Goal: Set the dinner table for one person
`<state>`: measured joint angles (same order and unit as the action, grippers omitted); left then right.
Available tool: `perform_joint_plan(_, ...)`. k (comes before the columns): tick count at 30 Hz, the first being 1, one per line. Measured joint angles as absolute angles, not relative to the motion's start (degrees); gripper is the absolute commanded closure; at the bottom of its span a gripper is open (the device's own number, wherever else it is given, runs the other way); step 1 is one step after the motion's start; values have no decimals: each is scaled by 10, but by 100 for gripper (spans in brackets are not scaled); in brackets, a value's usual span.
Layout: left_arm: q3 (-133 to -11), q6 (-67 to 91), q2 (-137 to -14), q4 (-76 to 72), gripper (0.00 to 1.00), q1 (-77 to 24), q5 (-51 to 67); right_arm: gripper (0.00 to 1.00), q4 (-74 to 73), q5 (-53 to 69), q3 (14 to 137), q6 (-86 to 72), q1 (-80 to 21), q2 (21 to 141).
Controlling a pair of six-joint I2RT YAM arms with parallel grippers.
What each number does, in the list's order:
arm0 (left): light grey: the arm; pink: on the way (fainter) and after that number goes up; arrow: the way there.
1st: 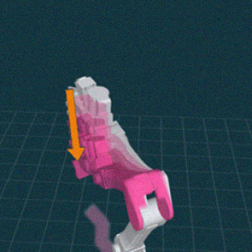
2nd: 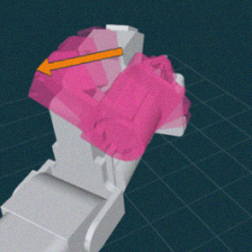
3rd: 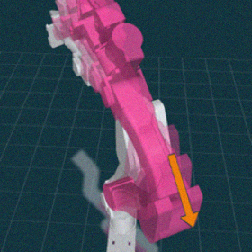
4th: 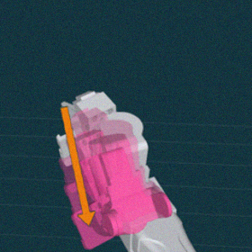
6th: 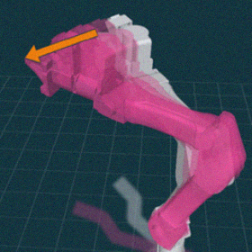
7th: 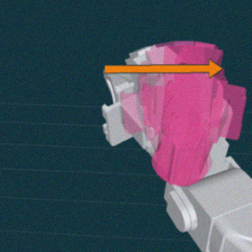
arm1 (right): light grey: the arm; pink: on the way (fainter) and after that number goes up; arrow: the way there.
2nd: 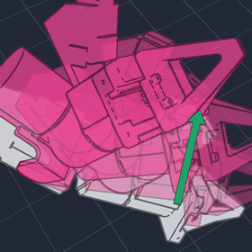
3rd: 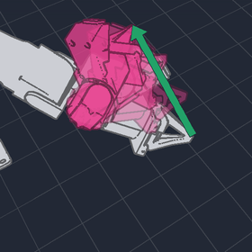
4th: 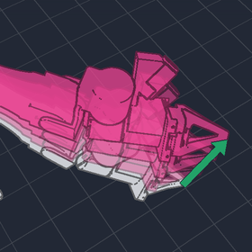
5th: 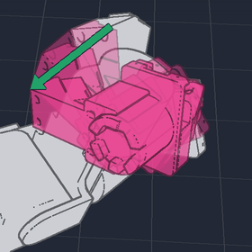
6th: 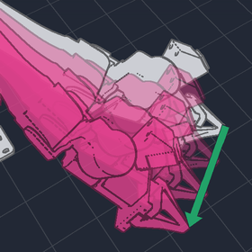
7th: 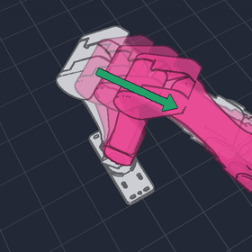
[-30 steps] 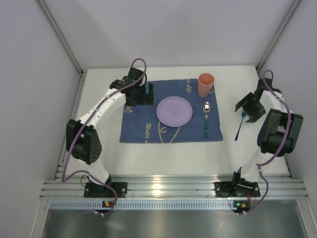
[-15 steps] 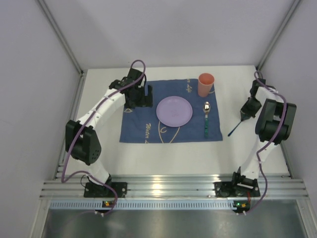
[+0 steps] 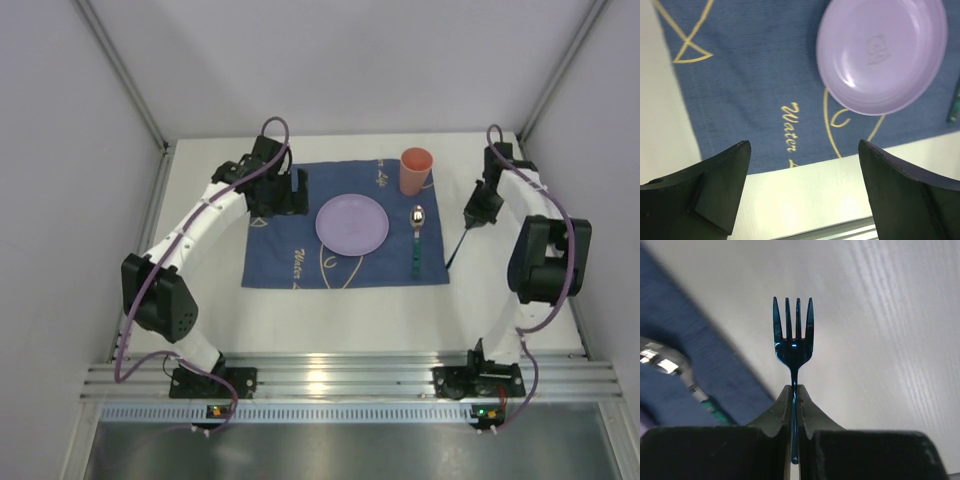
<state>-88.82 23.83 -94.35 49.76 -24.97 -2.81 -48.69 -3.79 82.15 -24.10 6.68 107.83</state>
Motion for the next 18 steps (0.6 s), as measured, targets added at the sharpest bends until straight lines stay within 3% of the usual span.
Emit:
perform_joint_plan(10, -962, 231, -975, 408, 14, -347, 184, 100, -526, 39, 875, -323, -61, 874)
perform_joint_plan(18, -1011, 261, -1041, 338, 18, -413, 322, 100, -534, 94, 875, -398, -112, 841)
